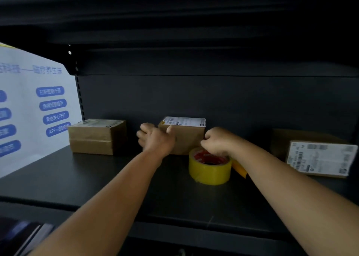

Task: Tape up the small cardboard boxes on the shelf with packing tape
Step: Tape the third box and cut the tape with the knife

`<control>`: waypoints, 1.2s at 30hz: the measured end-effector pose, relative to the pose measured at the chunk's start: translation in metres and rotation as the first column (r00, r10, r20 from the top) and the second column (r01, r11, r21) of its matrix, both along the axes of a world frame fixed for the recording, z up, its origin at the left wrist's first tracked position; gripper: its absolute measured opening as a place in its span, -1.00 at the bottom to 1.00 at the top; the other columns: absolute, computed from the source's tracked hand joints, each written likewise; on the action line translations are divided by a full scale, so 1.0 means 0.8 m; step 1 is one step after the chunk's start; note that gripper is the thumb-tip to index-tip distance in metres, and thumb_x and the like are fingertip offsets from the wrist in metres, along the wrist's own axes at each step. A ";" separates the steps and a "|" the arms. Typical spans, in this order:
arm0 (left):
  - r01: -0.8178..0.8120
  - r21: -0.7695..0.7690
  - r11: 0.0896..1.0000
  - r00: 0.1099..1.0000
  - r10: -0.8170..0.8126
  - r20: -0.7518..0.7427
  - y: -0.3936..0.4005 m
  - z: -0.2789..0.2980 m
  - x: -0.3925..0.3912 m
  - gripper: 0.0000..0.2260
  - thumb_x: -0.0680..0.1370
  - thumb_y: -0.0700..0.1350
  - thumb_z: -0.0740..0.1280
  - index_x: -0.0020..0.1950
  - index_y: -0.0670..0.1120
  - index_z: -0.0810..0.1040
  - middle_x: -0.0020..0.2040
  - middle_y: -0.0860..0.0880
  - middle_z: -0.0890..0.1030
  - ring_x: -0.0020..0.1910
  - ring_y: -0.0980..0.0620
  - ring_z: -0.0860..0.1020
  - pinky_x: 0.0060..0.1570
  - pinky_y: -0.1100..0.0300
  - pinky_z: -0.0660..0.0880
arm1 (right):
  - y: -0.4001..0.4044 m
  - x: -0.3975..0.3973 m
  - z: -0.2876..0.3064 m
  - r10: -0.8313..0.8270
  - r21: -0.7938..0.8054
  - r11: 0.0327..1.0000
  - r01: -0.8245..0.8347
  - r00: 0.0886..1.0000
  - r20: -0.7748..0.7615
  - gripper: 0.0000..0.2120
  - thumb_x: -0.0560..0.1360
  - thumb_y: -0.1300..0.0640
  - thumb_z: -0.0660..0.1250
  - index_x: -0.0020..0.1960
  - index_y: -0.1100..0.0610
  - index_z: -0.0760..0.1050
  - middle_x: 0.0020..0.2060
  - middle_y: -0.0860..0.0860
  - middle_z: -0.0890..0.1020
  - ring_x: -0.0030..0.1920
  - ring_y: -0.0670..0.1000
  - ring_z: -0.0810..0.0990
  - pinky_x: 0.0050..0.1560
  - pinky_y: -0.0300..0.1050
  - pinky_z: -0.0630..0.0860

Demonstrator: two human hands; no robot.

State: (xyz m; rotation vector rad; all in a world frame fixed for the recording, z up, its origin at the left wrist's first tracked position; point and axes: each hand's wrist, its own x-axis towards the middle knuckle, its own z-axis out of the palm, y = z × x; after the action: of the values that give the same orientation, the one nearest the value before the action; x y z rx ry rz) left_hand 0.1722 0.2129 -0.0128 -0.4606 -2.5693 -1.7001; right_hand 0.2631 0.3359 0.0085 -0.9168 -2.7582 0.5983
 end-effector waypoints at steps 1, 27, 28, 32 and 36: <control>0.040 -0.013 0.999 0.999 -0.040 0.009 -0.002 -0.001 0.006 -0.40 0.57 0.11 0.23 0.46 -0.13 0.04 0.43 -0.16 0.15 0.37 -0.15 0.24 0.28 -0.04 0.38 | -0.001 0.004 -0.002 0.000 0.012 1.000 -0.001 1.000 0.020 -0.74 0.53 0.09 0.20 0.11 0.18 0.54 0.04 0.07 0.60 -0.04 0.06 0.57 -0.09 -0.15 0.53; 0.648 -0.176 0.741 0.760 -0.645 0.081 0.073 0.007 0.148 -0.71 0.64 0.07 0.12 -0.07 -0.08 0.49 -0.04 -0.09 0.51 0.02 -0.07 0.52 0.23 -0.01 0.46 | 0.022 0.226 0.000 -0.201 -0.032 0.978 0.205 0.975 0.091 -0.54 0.54 0.33 0.09 0.34 -0.04 0.44 0.25 0.06 0.49 0.12 0.06 0.48 0.02 -0.16 0.45; 0.659 -0.183 0.729 0.749 -0.658 0.073 0.082 0.007 0.152 -0.69 0.64 0.07 0.13 0.10 -0.13 0.51 0.01 -0.09 0.52 0.06 -0.06 0.51 0.24 0.00 0.45 | 0.027 0.238 0.001 -0.209 -0.036 0.976 0.213 0.975 0.079 -0.54 0.54 0.32 0.10 0.32 -0.05 0.46 0.24 0.06 0.50 0.11 0.05 0.48 0.05 -0.15 0.48; 0.680 -0.188 0.709 0.725 -0.688 0.032 0.121 0.003 0.175 -0.50 0.62 0.09 0.17 0.52 -0.02 0.22 0.43 -0.08 0.35 0.34 -0.06 0.39 0.33 0.12 0.34 | 0.056 0.274 0.003 -0.216 -0.021 0.976 0.218 0.973 0.079 -0.52 0.53 0.34 0.10 0.30 -0.08 0.50 0.27 0.02 0.49 0.18 0.04 0.49 0.06 -0.18 0.50; 0.679 -0.275 0.681 0.677 -0.725 -0.125 0.171 0.000 0.201 -0.51 0.62 0.06 0.17 0.54 0.10 0.13 0.52 -0.08 0.19 0.43 -0.06 0.28 0.38 0.10 0.27 | 0.090 0.300 0.005 -0.170 -0.036 0.984 0.174 0.981 0.098 -0.50 0.51 0.37 0.13 0.26 -0.11 0.51 0.28 0.00 0.49 0.16 0.00 0.48 -0.05 -0.25 0.47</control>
State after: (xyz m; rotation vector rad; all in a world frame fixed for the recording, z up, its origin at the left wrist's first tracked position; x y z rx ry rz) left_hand 0.3327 0.3493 -0.0132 -1.7578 -2.5505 -1.3626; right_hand 0.5031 0.4076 0.0123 -1.2088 -2.7183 0.6028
